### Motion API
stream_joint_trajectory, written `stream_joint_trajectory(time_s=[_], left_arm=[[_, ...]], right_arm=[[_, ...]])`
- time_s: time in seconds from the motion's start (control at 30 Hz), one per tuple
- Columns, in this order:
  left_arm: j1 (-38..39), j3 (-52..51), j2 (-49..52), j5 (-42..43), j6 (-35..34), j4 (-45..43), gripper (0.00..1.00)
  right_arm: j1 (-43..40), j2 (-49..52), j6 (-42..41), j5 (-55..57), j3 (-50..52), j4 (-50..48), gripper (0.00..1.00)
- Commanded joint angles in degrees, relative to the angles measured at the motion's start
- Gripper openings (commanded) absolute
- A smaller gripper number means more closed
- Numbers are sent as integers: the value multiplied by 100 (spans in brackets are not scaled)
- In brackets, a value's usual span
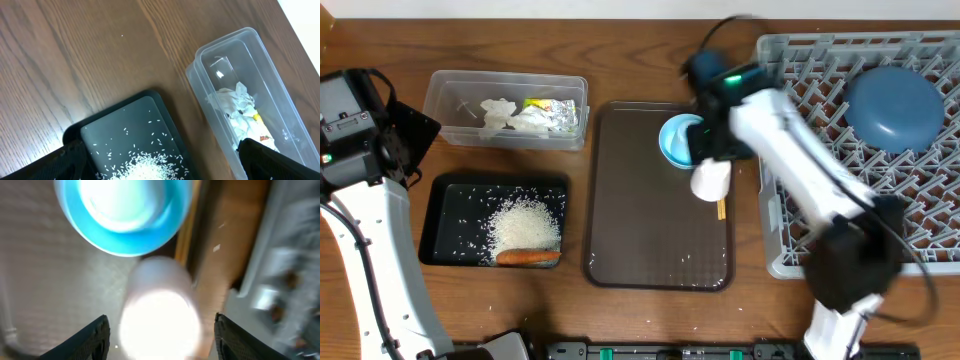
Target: Sort waste into correct bins and load items into the dishwasher rack
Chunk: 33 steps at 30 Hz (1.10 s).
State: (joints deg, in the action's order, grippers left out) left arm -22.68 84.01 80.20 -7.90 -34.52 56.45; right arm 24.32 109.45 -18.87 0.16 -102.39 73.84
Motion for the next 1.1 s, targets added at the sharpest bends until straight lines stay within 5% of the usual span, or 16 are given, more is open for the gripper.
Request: stream_joint_trajectory(time_s=[0.0, 0.27, 0.4, 0.63, 0.8, 1.07], left_arm=[[-24, 57, 28, -72, -4, 11, 100], [-24, 57, 28, -72, -7, 9, 100], [-24, 57, 28, -72, -7, 11, 100], [-24, 57, 28, -72, -7, 11, 100], [-24, 57, 28, -72, -7, 11, 100], [-24, 55, 28, -72, -7, 11, 100]], right_arm=[[-625, -870, 490, -516, -140, -61, 67], [-2852, -1709, 1305, -2260, -155, 94, 68], [-3126, -1707, 1580, -2653, -70, 356, 67], [-2028, -1707, 1733, -2039, 448, 258, 72], [-874, -1694, 1060, -1469, 1718, -857, 83], [400, -1644, 225, -551, 2859, -2341, 86]])
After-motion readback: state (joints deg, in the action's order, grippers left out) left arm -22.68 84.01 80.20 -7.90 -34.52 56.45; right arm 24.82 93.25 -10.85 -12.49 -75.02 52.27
